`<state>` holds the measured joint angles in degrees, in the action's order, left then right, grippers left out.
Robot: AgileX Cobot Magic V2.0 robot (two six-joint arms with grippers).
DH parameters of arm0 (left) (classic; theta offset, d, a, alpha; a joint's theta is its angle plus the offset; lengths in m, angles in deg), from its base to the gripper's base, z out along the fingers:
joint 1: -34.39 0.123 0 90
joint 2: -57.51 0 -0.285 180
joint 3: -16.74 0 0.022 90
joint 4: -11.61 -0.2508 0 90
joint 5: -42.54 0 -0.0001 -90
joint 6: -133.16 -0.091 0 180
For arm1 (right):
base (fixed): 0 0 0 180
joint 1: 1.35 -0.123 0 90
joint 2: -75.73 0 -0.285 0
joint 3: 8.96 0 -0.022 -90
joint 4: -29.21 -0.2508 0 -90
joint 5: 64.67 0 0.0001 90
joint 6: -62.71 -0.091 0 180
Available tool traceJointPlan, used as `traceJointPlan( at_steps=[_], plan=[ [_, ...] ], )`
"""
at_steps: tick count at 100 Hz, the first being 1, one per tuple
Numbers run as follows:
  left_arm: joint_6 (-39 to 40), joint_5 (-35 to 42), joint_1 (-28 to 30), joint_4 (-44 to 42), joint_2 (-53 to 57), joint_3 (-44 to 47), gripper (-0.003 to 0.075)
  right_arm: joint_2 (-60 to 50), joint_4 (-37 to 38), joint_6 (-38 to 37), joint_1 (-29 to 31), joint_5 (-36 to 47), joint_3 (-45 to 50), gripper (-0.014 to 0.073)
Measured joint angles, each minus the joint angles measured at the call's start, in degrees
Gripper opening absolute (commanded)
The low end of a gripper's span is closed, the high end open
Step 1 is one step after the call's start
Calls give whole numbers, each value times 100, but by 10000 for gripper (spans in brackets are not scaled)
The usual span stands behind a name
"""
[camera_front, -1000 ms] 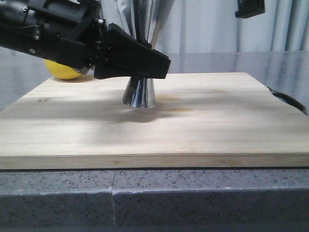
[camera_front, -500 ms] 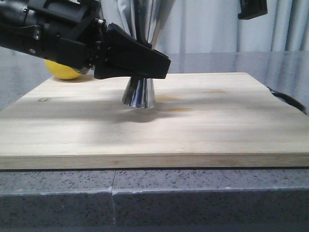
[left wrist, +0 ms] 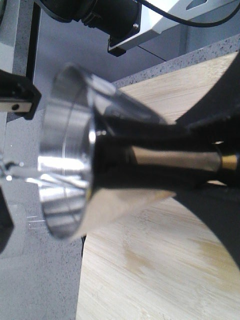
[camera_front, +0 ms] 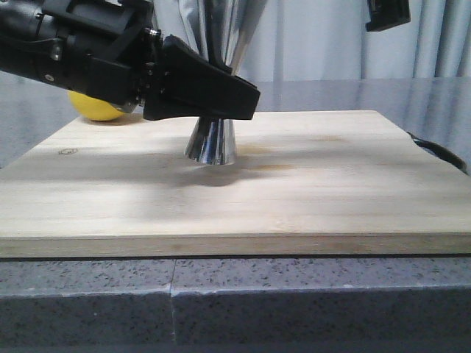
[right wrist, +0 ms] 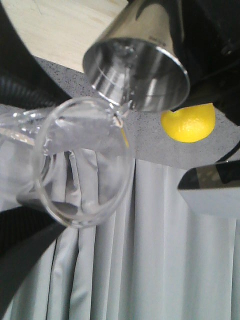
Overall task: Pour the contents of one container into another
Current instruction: 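Hold the tilted beaker, pouring liquid into the jigger held by left gripper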
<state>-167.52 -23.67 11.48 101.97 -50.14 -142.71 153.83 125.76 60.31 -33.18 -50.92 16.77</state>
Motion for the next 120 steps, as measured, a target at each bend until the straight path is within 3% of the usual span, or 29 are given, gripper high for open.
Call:
traceJointPlan(
  at_steps=[120],
  plan=[
    [0,0,0,-4,0,0,-19,0,316,-4,0,0,0,215]
  ],
)
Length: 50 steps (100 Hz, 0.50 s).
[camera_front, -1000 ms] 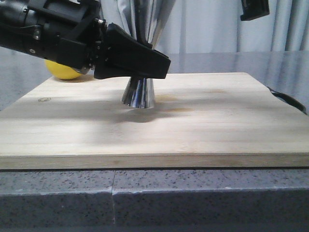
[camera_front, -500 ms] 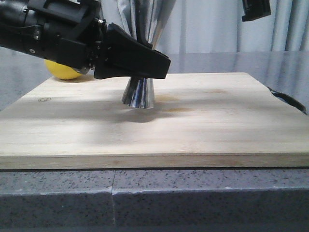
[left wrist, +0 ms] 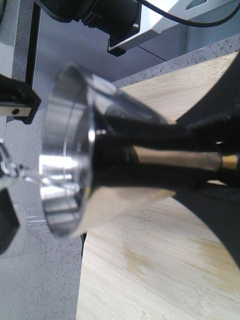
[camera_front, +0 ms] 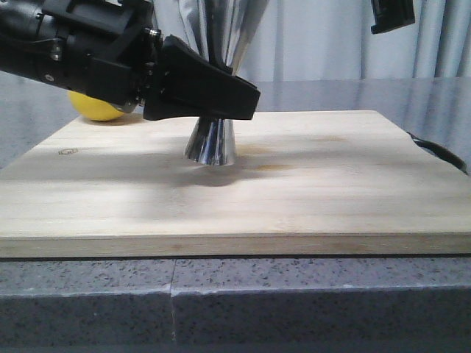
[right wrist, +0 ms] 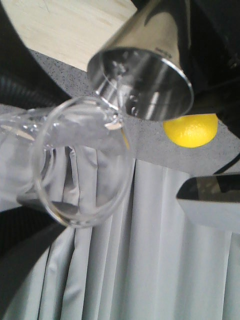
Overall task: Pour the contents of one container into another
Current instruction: 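Hold the tilted beaker, pouring liquid into the jigger held by left gripper, then tilt the beaker upright with the right gripper and move it away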
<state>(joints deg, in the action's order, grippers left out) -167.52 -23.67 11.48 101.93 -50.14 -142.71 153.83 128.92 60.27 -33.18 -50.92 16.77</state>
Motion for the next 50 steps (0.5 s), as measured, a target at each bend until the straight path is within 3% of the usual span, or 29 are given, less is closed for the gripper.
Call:
traceJointPlan(
  at_steps=[30,50],
  plan=[
    [0,0,0,0,0,0,-19,0,46,-43,0,0,0,215],
    [0,0,0,171,0,0,-19,0,59,-744,0,14,0,215]
  ],
)
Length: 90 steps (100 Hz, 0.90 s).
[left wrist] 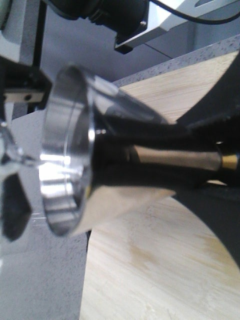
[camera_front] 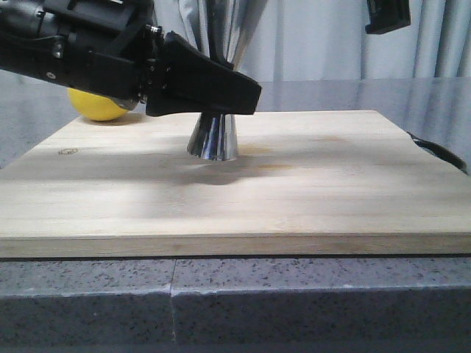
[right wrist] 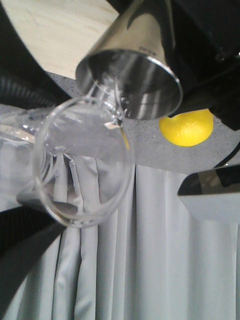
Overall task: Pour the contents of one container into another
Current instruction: 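Tilt the beaker upright with the right gripper and move it away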
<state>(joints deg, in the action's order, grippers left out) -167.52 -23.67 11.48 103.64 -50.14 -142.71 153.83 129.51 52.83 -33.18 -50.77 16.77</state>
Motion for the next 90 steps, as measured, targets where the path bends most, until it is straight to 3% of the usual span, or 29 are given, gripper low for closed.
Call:
traceJointPlan(
  at_steps=[26,61,90],
  plan=[
    [0,0,0,87,0,0,-19,0,-637,-1068,0,-504,0,215],
    [0,0,0,216,0,0,-19,0,-3200,-1289,58,-1026,0,215],
    [-159,0,0,630,0,0,-19,178,-4823,-1311,778,-893,58,215]
  ],
)
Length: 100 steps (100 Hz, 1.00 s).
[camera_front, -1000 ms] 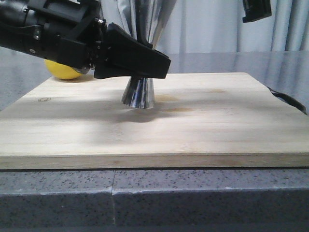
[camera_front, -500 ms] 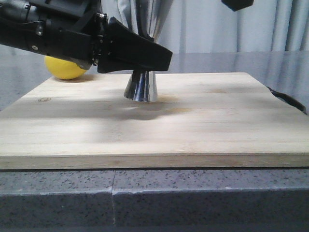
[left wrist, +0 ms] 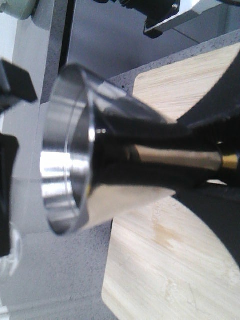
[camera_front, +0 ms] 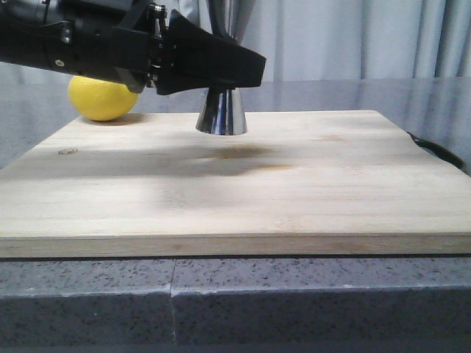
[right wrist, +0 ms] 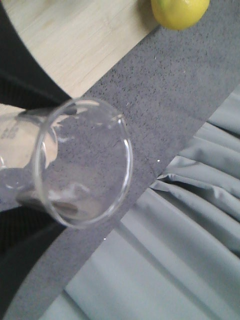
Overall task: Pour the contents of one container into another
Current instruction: 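Tilt the beaker upright with the right gripper and move it away, then lower the empty beaker onto the board with the right gripper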
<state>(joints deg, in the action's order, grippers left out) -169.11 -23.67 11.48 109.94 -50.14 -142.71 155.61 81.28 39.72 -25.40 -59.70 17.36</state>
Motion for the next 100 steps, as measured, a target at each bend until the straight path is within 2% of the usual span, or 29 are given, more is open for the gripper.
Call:
traceJointPlan(
  at_steps=[32,68,100],
  plan=[
    [-48,0,195,189,0,0,-19,704,-450,-4,743,1520,557,215],
    [-48,12,453,224,0,0,-19,1659,-496,-4,1343,3253,838,215],
    [-48,12,453,224,0,0,-19,2262,-496,-13,1365,3774,847,215]
  ],
)
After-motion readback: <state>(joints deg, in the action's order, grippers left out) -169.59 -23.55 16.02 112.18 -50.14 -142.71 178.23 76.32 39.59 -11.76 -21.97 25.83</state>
